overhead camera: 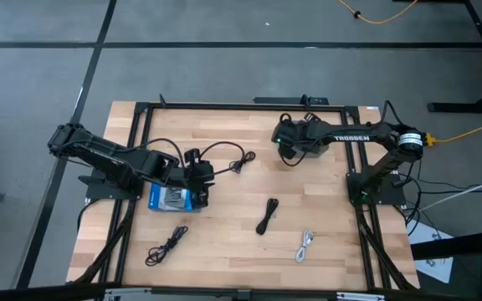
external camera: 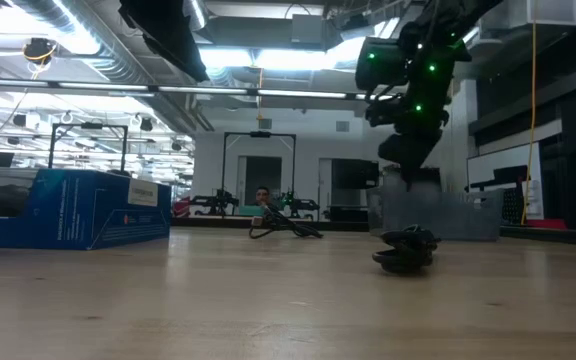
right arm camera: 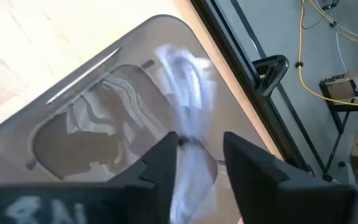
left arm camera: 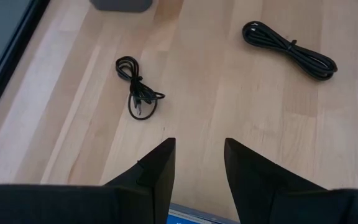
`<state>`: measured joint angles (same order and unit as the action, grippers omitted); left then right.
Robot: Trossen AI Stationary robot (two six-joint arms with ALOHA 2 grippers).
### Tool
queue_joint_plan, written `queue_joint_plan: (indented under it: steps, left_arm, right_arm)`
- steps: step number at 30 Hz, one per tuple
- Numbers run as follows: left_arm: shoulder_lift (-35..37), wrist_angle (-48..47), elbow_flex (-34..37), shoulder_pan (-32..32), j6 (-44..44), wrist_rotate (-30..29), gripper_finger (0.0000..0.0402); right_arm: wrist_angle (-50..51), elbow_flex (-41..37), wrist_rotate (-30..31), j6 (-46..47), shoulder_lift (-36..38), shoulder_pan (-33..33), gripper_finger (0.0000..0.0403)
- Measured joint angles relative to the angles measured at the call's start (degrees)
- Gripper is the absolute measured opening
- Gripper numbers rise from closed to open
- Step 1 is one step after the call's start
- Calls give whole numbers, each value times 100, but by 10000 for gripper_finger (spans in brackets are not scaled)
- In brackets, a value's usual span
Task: Pick and place USB-C Cables
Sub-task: Put the purple charger cable into the black bin, then adjust the black bin
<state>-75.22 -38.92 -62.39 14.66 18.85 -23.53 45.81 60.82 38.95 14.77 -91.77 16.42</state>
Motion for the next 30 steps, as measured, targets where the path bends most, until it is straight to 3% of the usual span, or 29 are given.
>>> queue_joint_plan:
  steps: [7, 9, 14, 17, 19, 22, 24, 26, 30]
  left_arm:
    - [0, 0, 0, 0, 2, -265, 130]
    - [2, -2, 0, -2, 2, -273, 131]
    - [1, -2, 0, -2, 3, -271, 131]
    - [0, -2, 0, -2, 7, -269, 130]
    - [0, -2, 2, -2, 4, -267, 131]
    - [0, 13, 2, -2, 4, -271, 131]
    - [0, 26, 2, -2, 4, -275, 131]
    - [0, 41, 2, -2, 4, -276, 131]
    - [0, 94, 2, -2, 4, -279, 131]
  right_arm:
    - [65, 0, -118, 512, 0, -9, 194]
    - [68, 0, -632, 857, 0, -49, 196]
    - [105, 0, -2689, 1446, 48, -400, 192]
    - [108, 0, -3296, 1627, 87, -835, 187]
    - [114, 0, -3133, 1656, 141, -1156, 184]
    - [250, 0, -2139, 1644, 255, -1517, 176]
    - [319, 0, -1836, 1626, 391, -1601, 171]
    - [379, 4, -1836, 1664, 495, -1635, 165]
    - [348, 4, -2520, 1951, 684, -1736, 157]
